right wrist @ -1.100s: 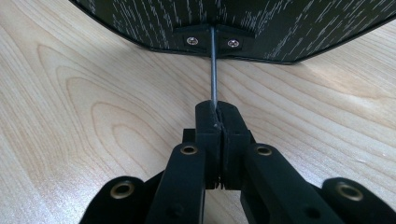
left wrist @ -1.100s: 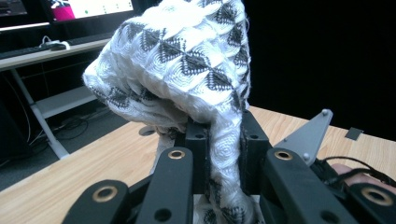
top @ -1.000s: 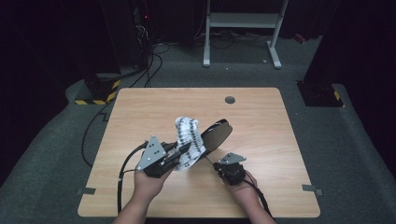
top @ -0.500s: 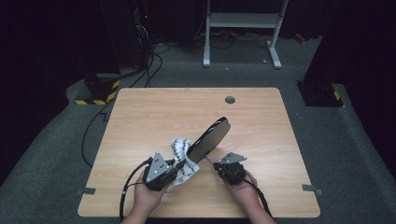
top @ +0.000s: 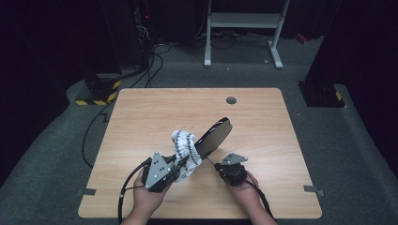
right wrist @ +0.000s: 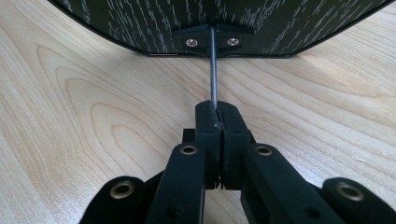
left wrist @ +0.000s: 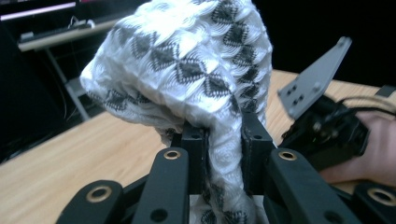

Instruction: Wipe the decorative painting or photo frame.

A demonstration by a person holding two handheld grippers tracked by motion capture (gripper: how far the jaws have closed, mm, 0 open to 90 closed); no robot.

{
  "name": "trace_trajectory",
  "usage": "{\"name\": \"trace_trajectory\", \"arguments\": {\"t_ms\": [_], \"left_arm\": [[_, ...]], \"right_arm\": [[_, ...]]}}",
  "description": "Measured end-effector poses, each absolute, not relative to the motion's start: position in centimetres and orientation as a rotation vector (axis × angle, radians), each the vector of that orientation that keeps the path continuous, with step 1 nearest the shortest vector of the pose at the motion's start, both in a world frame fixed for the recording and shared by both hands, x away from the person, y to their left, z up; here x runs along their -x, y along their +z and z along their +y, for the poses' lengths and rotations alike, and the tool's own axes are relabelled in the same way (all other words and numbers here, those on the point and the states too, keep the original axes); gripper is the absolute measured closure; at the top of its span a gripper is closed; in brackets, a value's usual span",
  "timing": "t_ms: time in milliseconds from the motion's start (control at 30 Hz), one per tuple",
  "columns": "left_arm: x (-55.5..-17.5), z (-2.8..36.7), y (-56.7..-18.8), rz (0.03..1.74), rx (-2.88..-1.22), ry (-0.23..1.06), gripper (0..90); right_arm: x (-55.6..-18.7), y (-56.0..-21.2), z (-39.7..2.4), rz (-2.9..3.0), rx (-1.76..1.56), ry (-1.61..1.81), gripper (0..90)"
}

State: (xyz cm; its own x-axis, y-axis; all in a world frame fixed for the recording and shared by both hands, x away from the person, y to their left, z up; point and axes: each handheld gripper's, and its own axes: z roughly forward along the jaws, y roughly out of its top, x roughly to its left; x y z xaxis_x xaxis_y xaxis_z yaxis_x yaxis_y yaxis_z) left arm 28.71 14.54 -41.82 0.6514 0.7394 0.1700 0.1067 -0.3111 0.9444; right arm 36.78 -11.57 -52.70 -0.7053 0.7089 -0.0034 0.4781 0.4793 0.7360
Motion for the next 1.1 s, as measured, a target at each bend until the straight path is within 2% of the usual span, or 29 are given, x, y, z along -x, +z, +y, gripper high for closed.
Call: {"name": "trace_trajectory", "arguments": {"t_ms": [300, 667, 1100], "left_arm": [[-30.1, 13.8, -46.3, 0.764, -1.927, 0.690, 77.0], [-28.2, 13.9, -42.7, 0.700, -1.784, 0.773, 77.5], [-31.0, 13.8, -45.8, 0.796, -1.849, 0.660, 77.7]], "right_arm": [[-36.8, -52.7, -11.6, 2.422, -1.004, 1.062, 88.9], [-36.8, -52.7, -11.6, 2.421, -1.007, 1.062, 88.9], [-36.8, -52.7, -11.6, 2.421, -1.011, 1.062, 88.9]]}}
